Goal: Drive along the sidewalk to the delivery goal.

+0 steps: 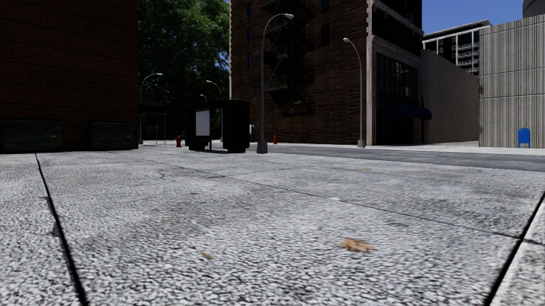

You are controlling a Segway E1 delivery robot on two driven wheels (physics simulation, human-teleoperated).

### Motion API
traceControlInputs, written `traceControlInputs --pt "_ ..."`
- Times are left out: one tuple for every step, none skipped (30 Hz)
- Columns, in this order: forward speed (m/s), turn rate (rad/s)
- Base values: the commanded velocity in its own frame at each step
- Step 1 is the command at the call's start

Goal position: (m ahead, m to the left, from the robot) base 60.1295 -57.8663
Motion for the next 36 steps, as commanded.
traceControlInputs --pt "0.00 0.00" --pt "0.00 0.00" --pt "0.00 0.00" --pt "0.00 0.00" --pt "0.00 0.00" --pt "0.00 0.00" --pt "0.00 0.00" --pt "0.00 0.00" --pt "0.00 0.00" --pt "0.00 0.00" --pt "0.00 0.00" --pt "0.00 0.00" --pt "0.00 0.00" --pt "0.00 0.00" --pt "0.00 0.00" --pt "0.00 0.00" --pt "0.00 0.00" --pt "0.00 0.00" --pt "0.00 0.00" --pt "0.00 0.00" --pt "0.00 0.00" --pt "0.00 0.00" --pt "0.00 0.00" --pt "0.00 0.00" --pt "0.00 0.00" --pt "0.00 0.00" --pt "0.00 0.00" --pt "0.00 0.00" --pt "0.00 0.00" --pt "0.00 0.00" --pt "2.00 0.00" --pt "2.00 0.00" --pt "2.00 0.00" --pt "2.00 0.00" --pt "2.00 0.00" --pt "2.00 0.00"
